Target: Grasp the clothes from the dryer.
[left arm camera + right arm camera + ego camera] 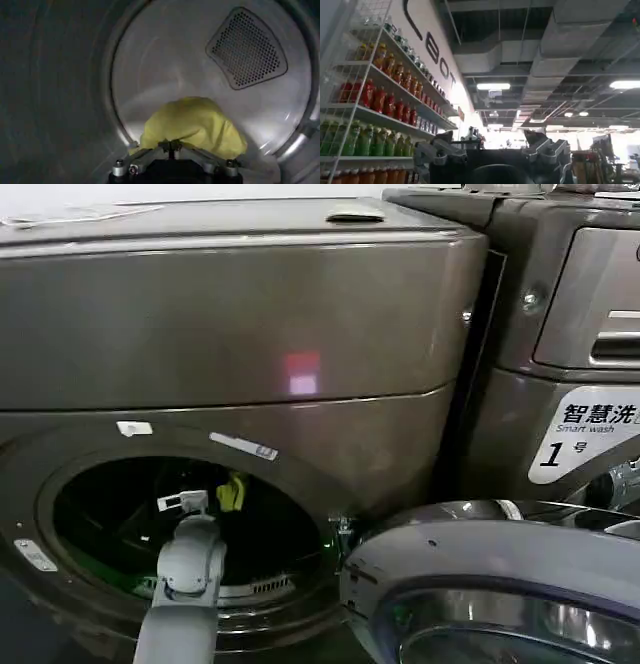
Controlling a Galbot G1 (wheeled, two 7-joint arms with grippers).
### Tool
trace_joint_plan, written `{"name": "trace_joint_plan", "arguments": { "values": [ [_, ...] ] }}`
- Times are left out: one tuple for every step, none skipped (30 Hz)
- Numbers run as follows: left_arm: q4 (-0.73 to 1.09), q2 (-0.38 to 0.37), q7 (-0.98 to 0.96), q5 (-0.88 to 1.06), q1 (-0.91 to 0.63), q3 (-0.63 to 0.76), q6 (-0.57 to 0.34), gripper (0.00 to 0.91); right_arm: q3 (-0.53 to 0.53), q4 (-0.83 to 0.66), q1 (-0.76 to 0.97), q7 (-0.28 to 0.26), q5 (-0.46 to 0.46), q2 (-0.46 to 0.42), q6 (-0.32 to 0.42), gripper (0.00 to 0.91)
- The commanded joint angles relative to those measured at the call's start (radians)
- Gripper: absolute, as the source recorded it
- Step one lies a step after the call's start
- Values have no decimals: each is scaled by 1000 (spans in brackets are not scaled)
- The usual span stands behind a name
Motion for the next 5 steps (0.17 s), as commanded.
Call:
{"name": "trace_joint_plan", "arguments": {
  "values": [
    [-5, 2, 7, -5, 1, 0, 3, 0, 5, 5, 2, 5, 3, -1, -16, 907],
    [-5, 2, 7, -5, 1, 0, 3, 0, 5, 5, 2, 5, 3, -1, -16, 907],
    [-6, 3, 8, -5, 2, 0, 4, 0, 5, 5, 2, 6, 2, -1, -16, 907],
    [-7, 4, 9, -5, 2, 0, 4, 0, 6, 5, 1, 6, 2, -1, -16, 907],
    [-7, 4, 9, -5, 2, 1, 4, 0, 6, 4, 1, 6, 2, -1, -16, 907]
  ]
}}
